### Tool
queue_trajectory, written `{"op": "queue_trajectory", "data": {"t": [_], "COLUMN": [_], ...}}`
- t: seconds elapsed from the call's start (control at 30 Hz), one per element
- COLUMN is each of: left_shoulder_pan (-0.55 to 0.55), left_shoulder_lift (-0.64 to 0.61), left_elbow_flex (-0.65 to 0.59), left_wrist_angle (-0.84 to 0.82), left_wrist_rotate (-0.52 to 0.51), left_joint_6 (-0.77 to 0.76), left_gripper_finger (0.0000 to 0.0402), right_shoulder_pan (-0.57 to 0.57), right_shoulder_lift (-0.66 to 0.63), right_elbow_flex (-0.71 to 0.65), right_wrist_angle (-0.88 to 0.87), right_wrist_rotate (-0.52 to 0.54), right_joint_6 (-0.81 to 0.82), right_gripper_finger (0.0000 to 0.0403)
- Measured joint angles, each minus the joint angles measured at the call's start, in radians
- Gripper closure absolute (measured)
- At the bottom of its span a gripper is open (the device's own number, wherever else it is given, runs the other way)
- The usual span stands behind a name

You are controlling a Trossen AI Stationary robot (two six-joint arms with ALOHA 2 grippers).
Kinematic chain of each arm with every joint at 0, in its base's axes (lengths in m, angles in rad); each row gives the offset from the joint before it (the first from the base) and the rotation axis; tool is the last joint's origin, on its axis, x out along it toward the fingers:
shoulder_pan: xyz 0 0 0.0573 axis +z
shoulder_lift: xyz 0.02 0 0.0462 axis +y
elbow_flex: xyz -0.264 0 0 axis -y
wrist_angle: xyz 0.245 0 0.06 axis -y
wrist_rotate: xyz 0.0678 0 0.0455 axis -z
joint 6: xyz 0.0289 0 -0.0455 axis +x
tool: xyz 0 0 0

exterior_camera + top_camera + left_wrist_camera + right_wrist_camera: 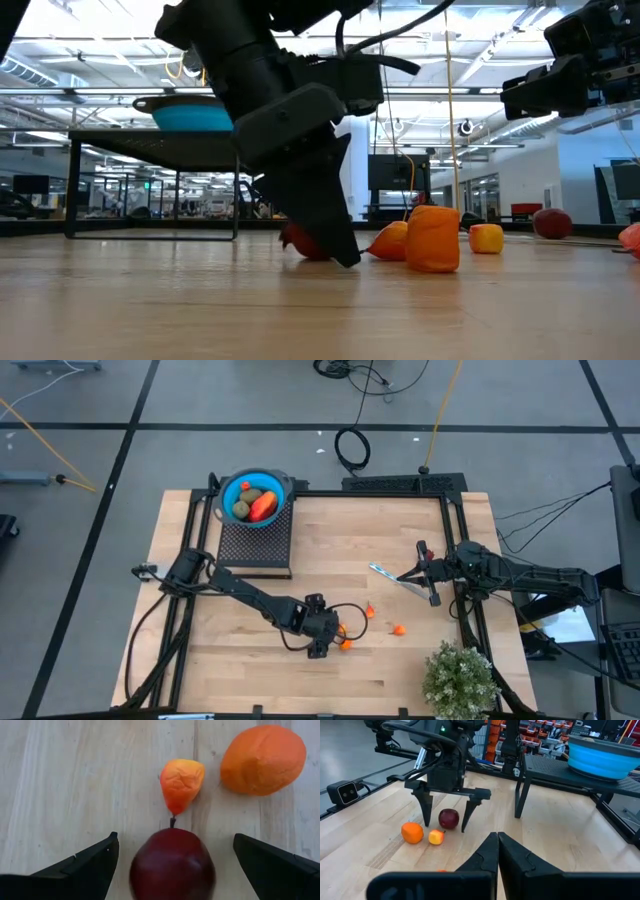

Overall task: Pick & Place Fruit
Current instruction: Put the pomegranate into the blue strainer bowl on the shelf

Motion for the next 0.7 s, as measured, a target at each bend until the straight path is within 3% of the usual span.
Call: {"op": "queue_trajectory", "data": {"t": [0.53,0.7], "left_shoulder_pan": [0.0,-0.001], "left_shoulder_lift": [-0.004,-0.004], "left_elbow_flex": [0.001,0.001], "left_wrist_angle": [-0.076,-0.079], "left_wrist_rotate": [0.001,0.004], "left_joint_6": [-0.011,-0.007], "left_gripper_finger": [0.001,0.0047], "right_shoulder_pan": [0.0,0.0], "right_shoulder_lift": [0.0,0.0], "right_elbow_flex": [0.0,0.0], "right_wrist_angle": [0.0,0.0], "right_wrist_rotate": [0.0,0.0], "right_joint_6": [0.0,0.0], "right_gripper_finger": [0.0403,0.0403]}}
